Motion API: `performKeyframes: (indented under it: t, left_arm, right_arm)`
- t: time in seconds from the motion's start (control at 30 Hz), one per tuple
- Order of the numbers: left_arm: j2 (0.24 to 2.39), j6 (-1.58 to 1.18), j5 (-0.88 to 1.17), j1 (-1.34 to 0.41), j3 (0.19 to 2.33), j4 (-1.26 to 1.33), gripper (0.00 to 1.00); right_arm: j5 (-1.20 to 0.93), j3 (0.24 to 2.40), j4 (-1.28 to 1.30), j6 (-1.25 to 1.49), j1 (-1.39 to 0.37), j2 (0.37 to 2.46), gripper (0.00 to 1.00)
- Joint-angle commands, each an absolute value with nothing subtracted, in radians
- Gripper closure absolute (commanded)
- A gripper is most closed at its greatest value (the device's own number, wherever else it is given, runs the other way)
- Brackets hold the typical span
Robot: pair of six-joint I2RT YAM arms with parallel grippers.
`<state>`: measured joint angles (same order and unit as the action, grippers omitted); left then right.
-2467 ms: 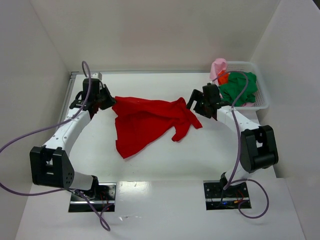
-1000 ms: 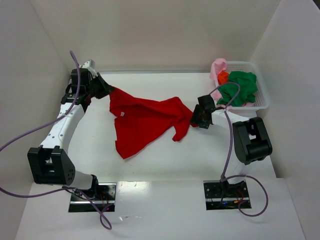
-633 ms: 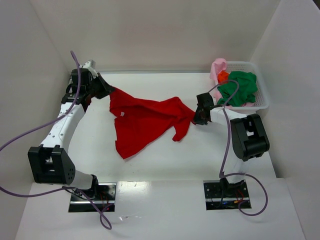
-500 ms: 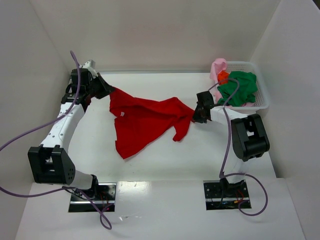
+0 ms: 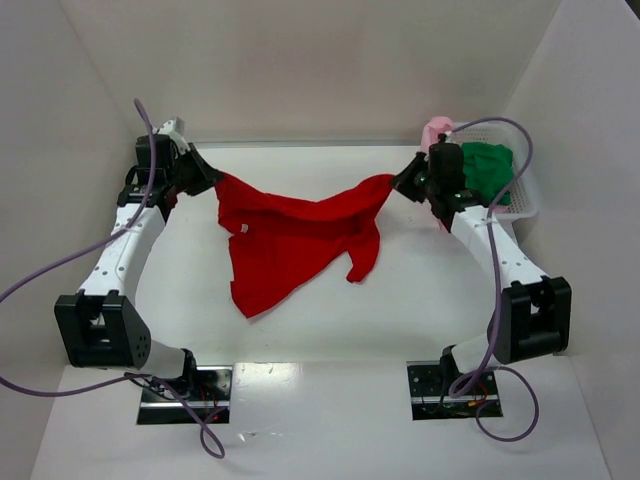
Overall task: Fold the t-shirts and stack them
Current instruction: Flatten out the tshirt
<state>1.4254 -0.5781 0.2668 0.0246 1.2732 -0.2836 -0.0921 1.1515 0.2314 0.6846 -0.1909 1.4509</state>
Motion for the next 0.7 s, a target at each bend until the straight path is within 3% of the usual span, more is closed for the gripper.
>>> performKeyframes:
  t: [0.0,0.47,0.67]
  left_arm:
    - [1.402,-0.545,0.255,0.051,1.360,-0.270,1.00]
    - [1.373,-0.517,0.106,0.091,1.715,-0.310,1.00]
    - [1.344,-0.488,0.058,0.091,1.854,-0.330,1.00]
  right_arm:
    - [-0.120,1.242,0.202,0.695,-0.132,1.394,0.99]
    - [-0.097,1.647,0.255,0.643,-0.072,1.384,1.00]
    - [-0.086,1.698,0.264,0.623,-0.072,1.315,1.00]
